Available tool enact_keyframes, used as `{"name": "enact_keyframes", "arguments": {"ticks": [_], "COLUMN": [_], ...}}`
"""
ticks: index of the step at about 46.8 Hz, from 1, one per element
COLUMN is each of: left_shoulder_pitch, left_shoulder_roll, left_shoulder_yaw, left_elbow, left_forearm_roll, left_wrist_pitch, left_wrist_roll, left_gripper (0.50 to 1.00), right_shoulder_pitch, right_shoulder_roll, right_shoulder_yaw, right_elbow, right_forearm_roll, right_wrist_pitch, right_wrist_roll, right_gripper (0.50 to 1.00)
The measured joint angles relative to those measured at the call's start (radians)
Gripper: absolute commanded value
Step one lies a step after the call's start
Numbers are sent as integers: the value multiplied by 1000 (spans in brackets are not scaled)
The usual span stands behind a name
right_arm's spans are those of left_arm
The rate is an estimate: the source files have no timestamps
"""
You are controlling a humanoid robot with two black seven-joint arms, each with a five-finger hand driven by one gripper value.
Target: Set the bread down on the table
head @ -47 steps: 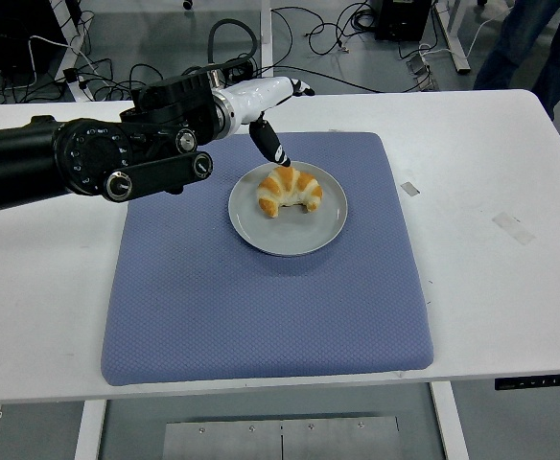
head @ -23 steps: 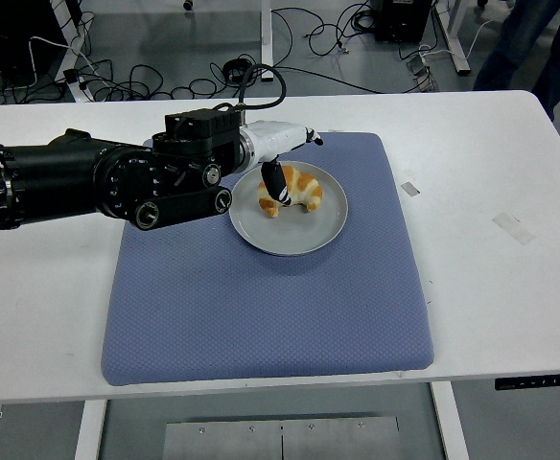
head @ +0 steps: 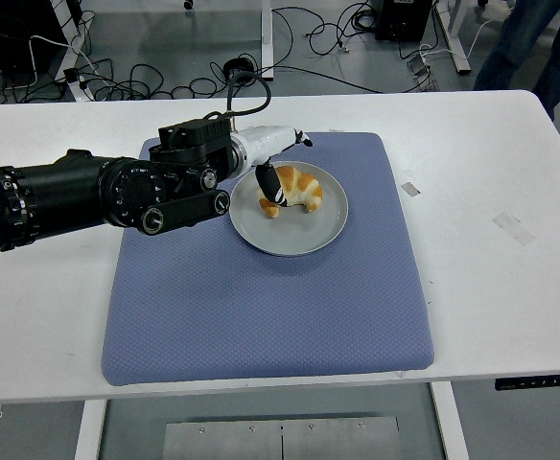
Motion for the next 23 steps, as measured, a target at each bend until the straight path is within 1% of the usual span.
{"name": "enact_keyframes", "arguments": {"ticks": [6,11,17,23], "left_shoulder_pitch": [19,27,29,35], "left_shoulder_roll": [0,0,0,0], "left_shoulder_yaw": [-32,-44,-48,-45], "left_elbow": [5,8,9,9], "left_forearm_roll": [0,-1,-1,0], "left_wrist_pitch": [2,15,20,21], "left_wrist_roll": [0,0,0,0], "left_gripper": [940,936,880,851], "right_shoulder_pitch": [0,0,0,0], "right_shoulder_roll": [0,0,0,0], "right_shoulder_yaw": [0,0,0,0], "right_elbow": [0,0,0,0], "right_forearm_roll": [0,0,0,0], "right_wrist_pitch": [0,0,0,0], "right_wrist_roll": [0,0,0,0], "right_gripper": [1000,1000,1000,1000]}}
